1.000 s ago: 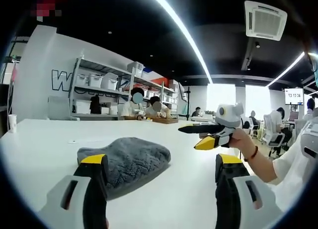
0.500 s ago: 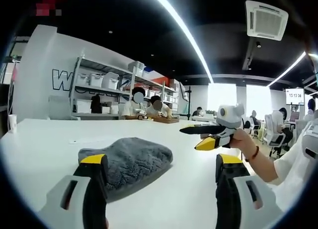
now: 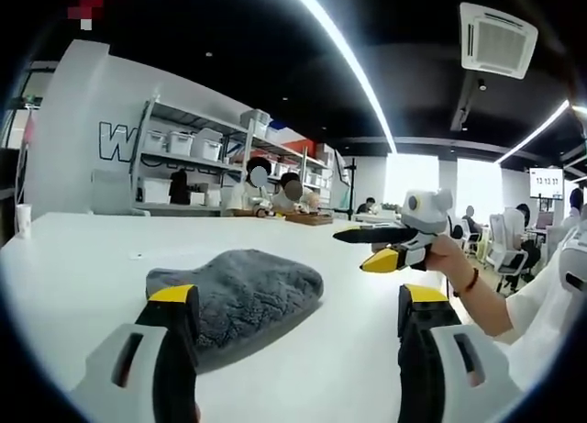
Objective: Open the folded towel by lifting each exposed corner and separating the folded layers until the towel lies flat within the target outline without major curled edges
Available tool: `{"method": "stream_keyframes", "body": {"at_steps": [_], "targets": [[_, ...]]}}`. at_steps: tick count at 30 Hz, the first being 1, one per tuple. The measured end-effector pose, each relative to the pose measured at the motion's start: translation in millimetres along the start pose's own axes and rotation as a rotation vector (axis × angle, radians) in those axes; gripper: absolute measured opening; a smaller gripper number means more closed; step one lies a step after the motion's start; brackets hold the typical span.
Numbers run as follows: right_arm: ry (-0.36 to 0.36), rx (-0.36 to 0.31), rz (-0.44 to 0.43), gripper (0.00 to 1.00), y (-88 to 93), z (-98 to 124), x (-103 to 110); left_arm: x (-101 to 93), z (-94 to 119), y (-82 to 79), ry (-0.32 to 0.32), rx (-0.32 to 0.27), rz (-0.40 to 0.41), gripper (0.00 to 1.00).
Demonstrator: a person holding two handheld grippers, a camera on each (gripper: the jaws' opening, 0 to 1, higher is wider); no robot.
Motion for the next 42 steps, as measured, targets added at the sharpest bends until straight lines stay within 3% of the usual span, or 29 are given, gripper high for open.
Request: {"method": "stream_keyframes", "body": {"at_steps": [42], "targets": [[0.005, 0.012, -0.039, 0.63, 0.4, -12.9, -16.1, 10.1, -13.6, -0.9, 0.008, 0.011, 0.015, 0.87]]}}
Point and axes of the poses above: the point that each gripper's makers call its tool centre point, and the gripper's own axes: z roughly backward along the fingers, x roughly to its left, y roughly out of its underside, the point moved 2 cm from there along z, roughly backward along the fingers, and after that the axes turned 14 degrees about x, right-handed, at the moved point
